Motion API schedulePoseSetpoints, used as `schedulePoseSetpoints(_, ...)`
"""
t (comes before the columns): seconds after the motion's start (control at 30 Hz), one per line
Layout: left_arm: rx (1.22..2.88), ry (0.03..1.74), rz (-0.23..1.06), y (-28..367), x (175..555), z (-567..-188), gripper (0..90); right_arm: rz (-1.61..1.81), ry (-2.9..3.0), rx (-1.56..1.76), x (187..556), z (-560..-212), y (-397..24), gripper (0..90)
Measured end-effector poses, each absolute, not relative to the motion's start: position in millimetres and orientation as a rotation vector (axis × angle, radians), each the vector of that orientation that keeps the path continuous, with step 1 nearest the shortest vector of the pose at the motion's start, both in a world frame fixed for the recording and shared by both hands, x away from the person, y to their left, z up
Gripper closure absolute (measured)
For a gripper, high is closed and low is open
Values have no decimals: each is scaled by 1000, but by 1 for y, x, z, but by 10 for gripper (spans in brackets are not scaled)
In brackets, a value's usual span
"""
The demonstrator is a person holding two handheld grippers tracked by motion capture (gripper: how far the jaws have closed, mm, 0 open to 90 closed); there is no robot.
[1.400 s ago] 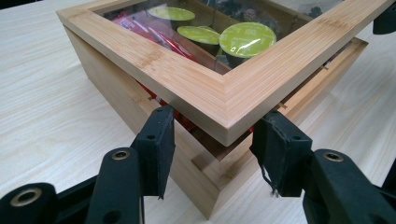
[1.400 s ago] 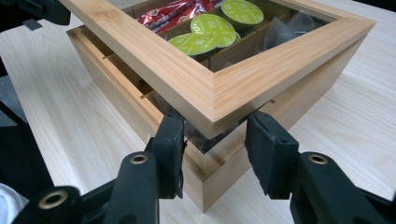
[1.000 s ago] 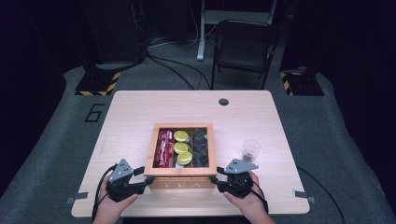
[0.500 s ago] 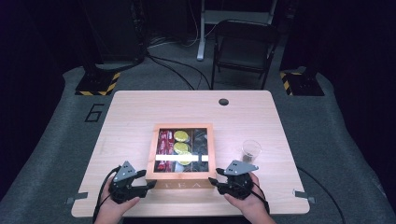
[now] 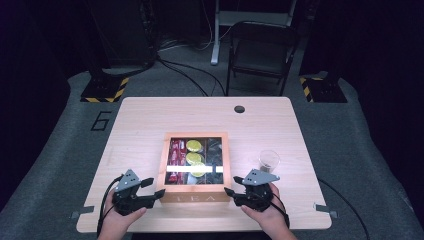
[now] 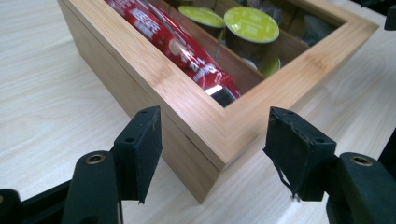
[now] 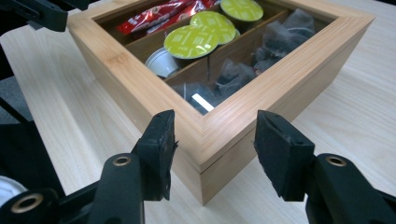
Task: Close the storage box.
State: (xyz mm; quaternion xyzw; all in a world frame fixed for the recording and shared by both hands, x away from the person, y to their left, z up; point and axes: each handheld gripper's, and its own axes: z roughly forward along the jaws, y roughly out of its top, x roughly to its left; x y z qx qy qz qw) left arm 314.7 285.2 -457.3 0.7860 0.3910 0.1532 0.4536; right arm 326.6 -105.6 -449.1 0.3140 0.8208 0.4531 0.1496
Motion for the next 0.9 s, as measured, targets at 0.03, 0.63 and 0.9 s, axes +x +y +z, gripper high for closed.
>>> schedulePoseSetpoints(0.03,1937,969,373,287,315,-456,366,1303,2344,923,327,-448,-106,473)
schedulePoseSetpoints(0.63,1875,1053,450,315,326,-454,368,1284,2247,998,337,-446,-132,472)
schedulePoseSetpoints(0.9,1860,1105,452,324,332,-462,368,1279,2228,1054,343,-452,-142,472)
